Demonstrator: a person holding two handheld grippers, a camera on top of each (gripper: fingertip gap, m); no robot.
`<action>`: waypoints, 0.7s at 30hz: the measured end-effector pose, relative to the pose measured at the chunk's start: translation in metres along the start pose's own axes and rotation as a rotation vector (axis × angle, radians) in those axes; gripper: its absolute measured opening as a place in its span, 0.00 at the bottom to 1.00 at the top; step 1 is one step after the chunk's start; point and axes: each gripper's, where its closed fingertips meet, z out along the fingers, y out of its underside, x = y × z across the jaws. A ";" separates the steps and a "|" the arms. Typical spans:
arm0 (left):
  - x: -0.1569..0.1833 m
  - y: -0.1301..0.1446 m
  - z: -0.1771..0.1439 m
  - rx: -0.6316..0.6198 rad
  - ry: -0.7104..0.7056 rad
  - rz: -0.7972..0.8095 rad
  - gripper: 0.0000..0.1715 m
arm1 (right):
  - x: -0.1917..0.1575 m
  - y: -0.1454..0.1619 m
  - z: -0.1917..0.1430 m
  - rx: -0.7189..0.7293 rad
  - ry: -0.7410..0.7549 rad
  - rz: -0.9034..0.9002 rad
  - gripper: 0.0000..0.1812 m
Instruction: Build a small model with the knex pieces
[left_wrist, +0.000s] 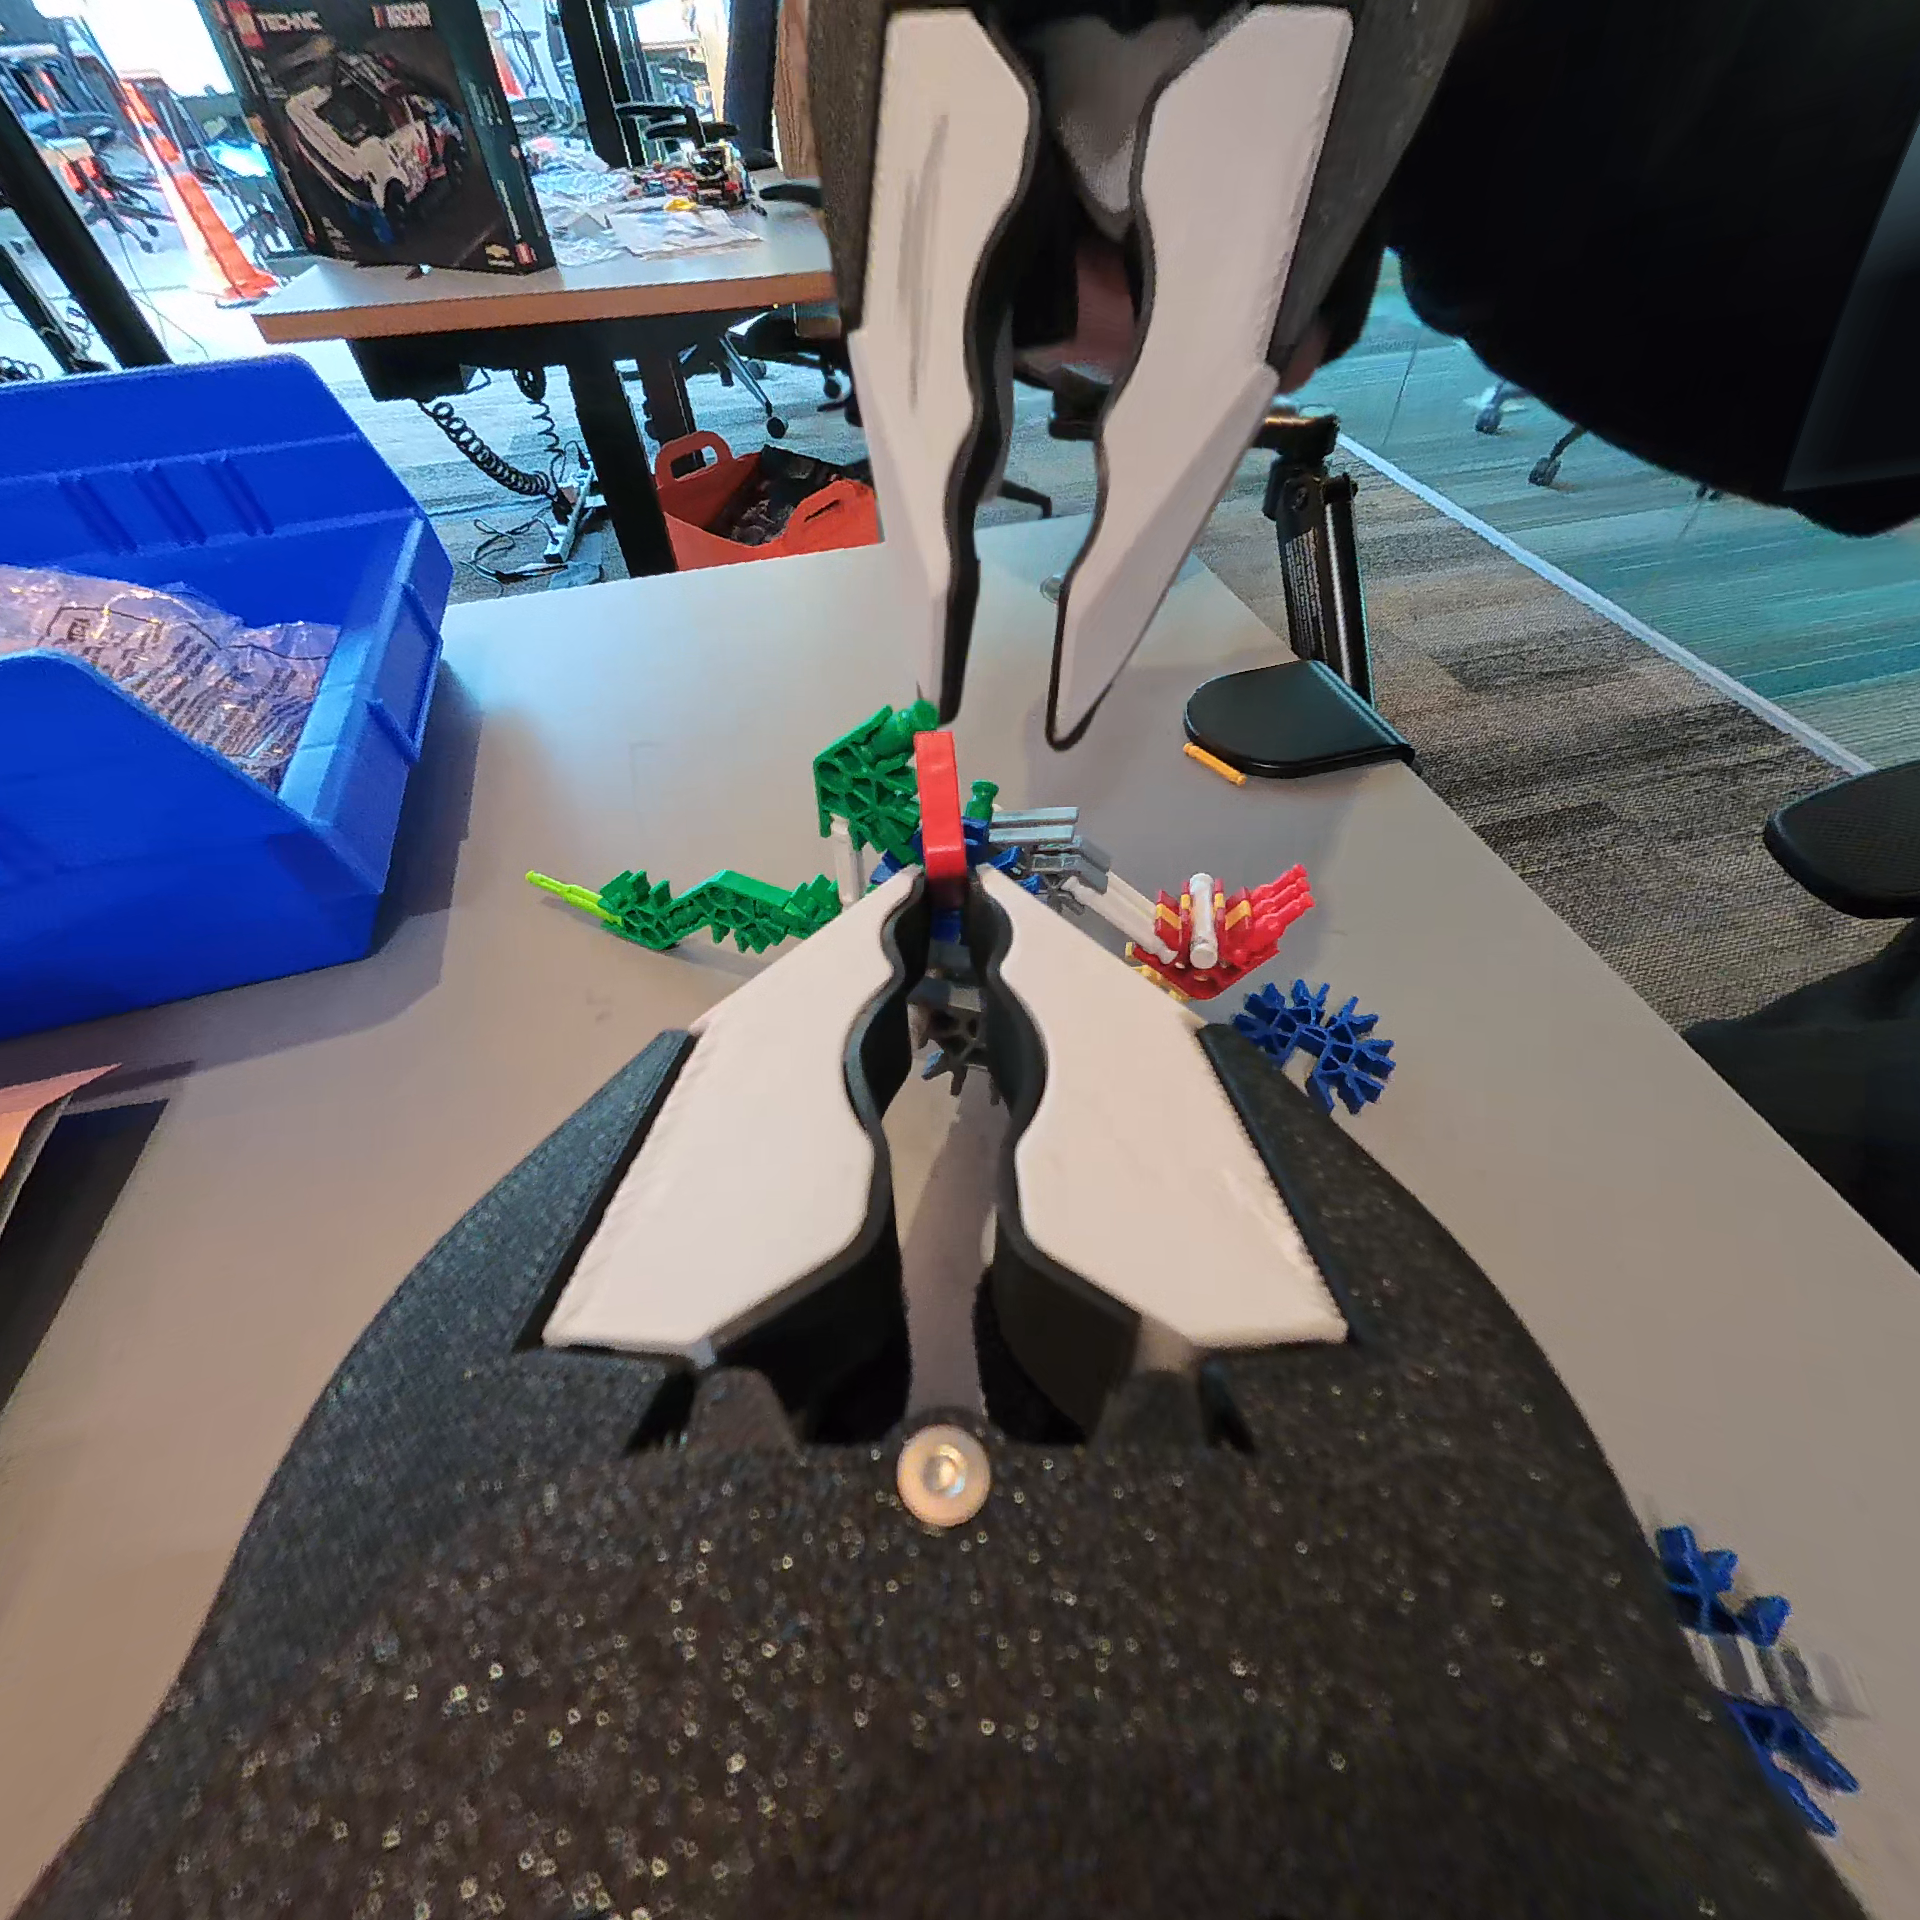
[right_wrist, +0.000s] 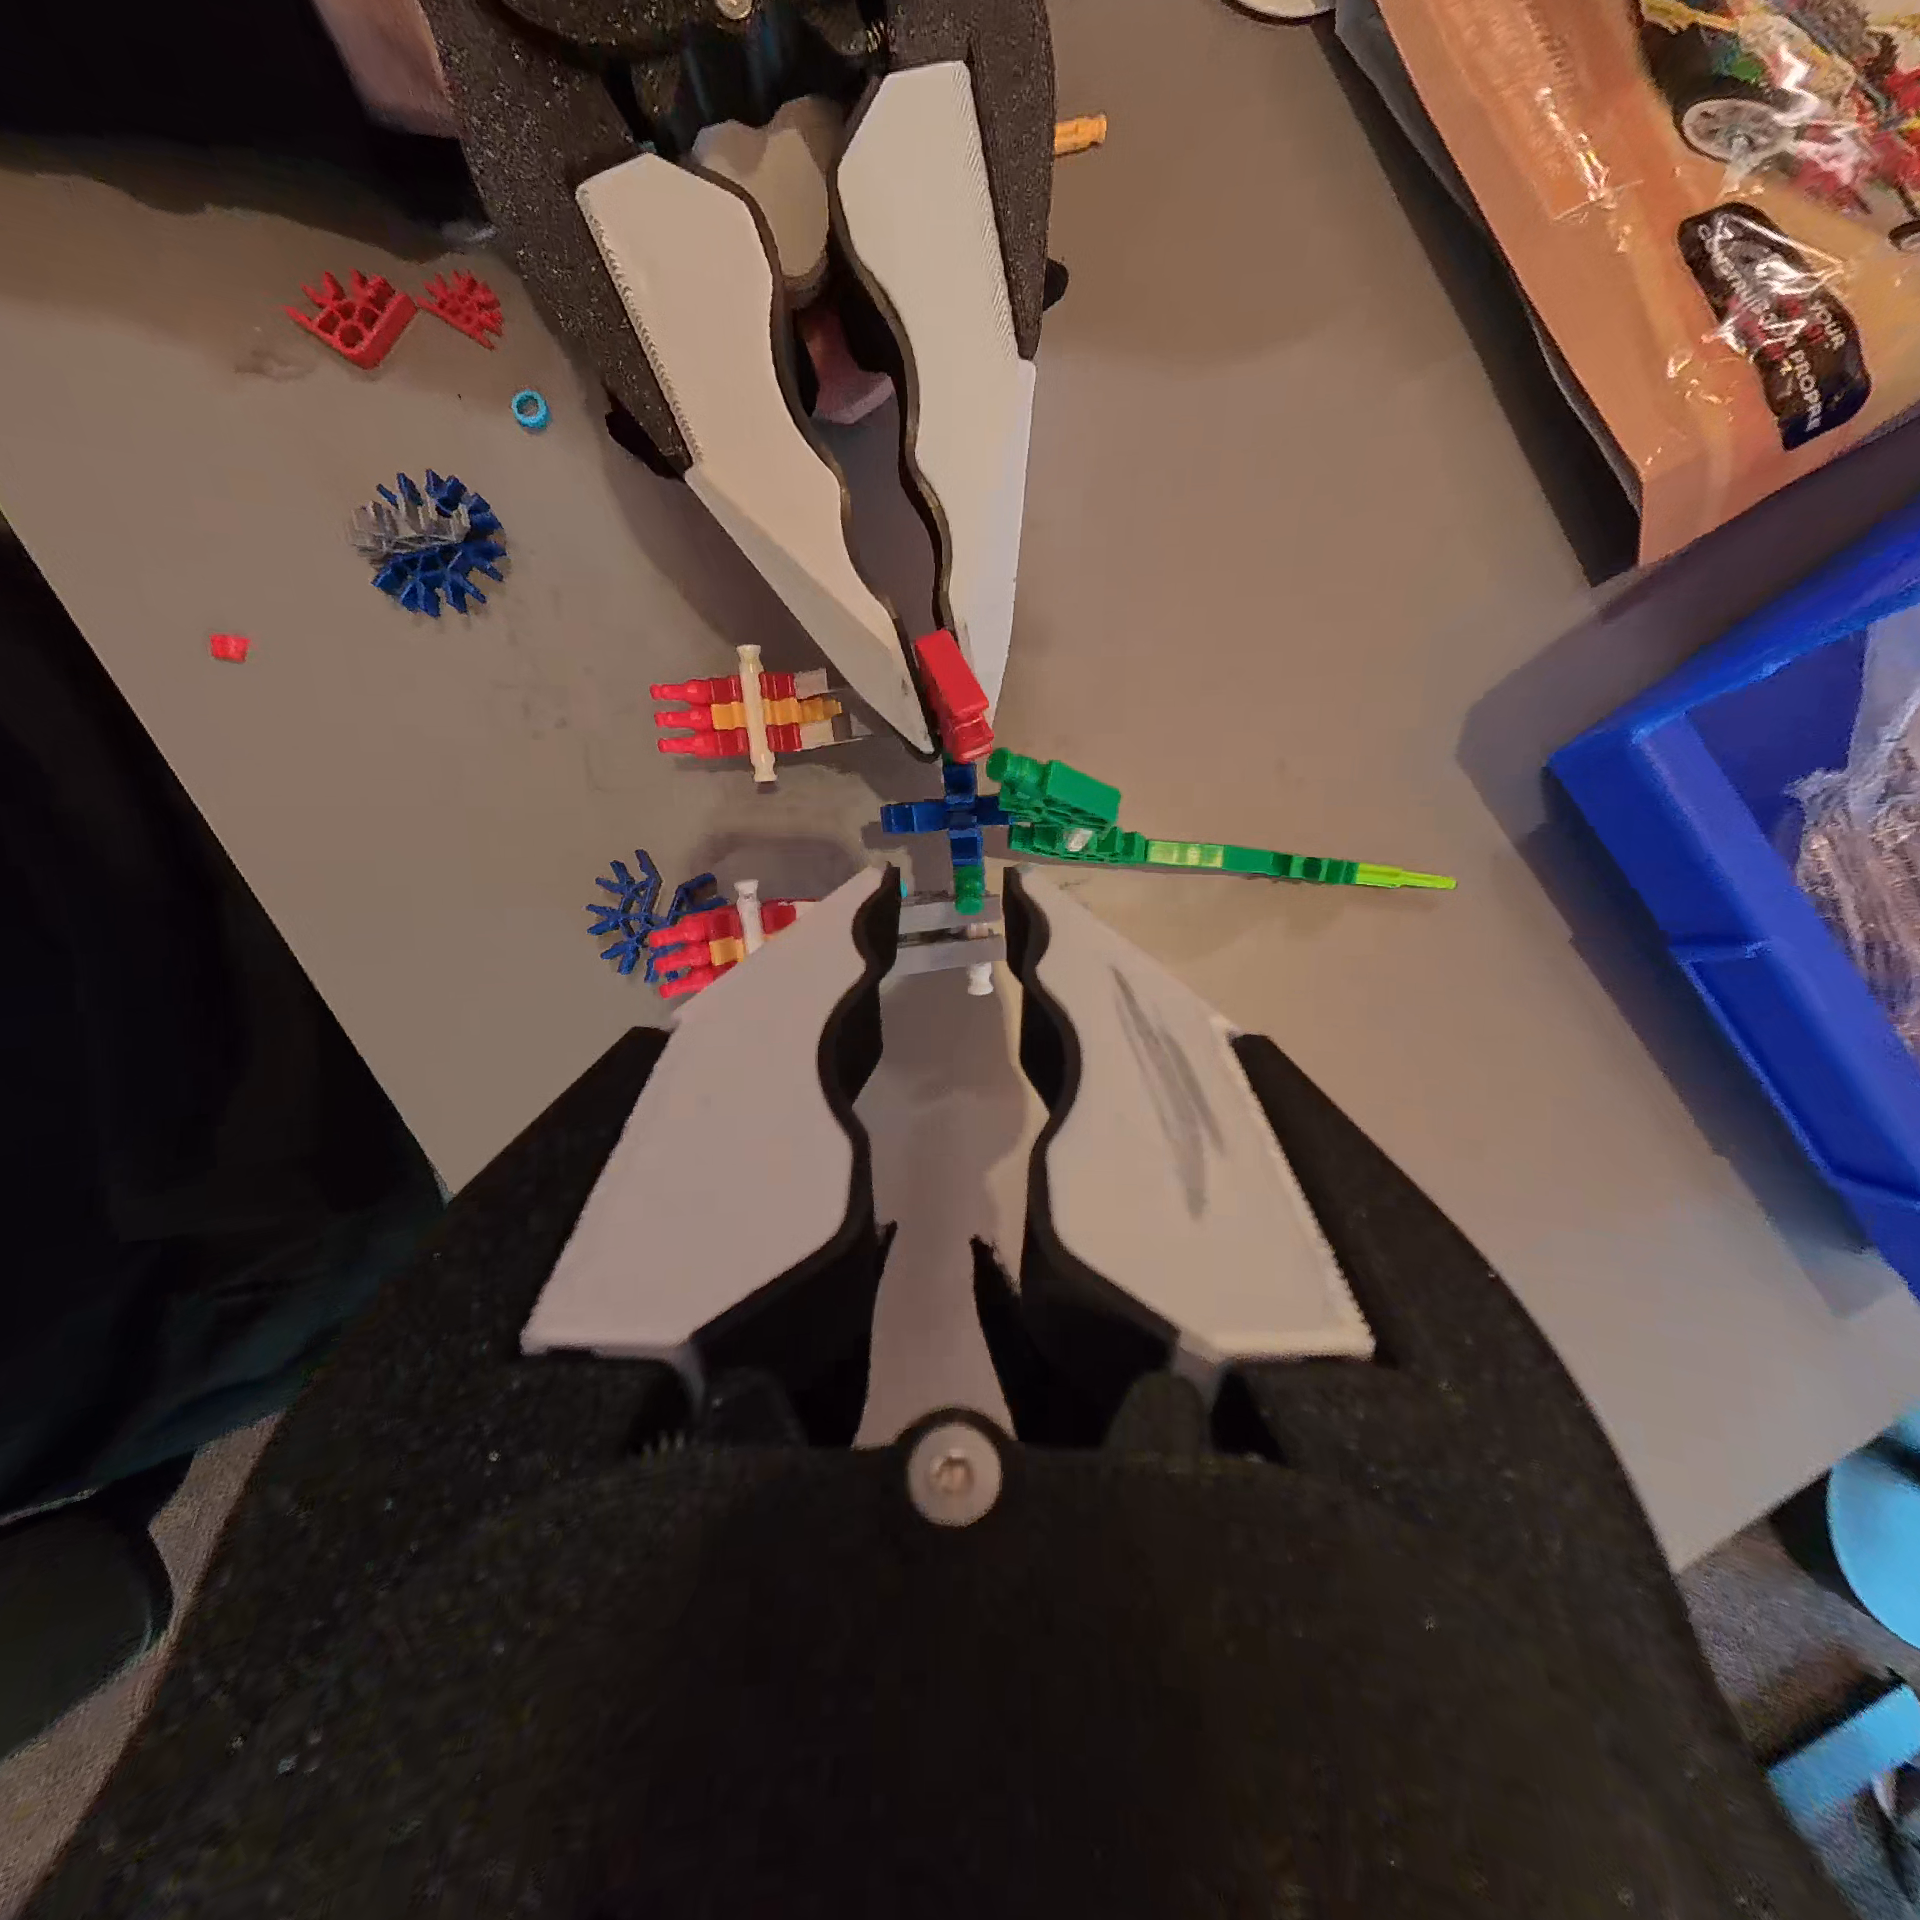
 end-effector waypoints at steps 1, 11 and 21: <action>0.000 0.000 0.000 -0.001 -0.002 0.003 0.03 | 0.000 0.001 0.003 0.016 0.007 0.009 0.11; -0.001 0.000 -0.004 -0.034 -0.095 0.098 0.09 | 0.005 0.003 0.024 0.082 0.064 0.036 0.07; -0.007 -0.007 -0.010 -0.022 -0.113 0.095 0.03 | 0.004 0.005 0.028 0.114 0.053 0.039 0.08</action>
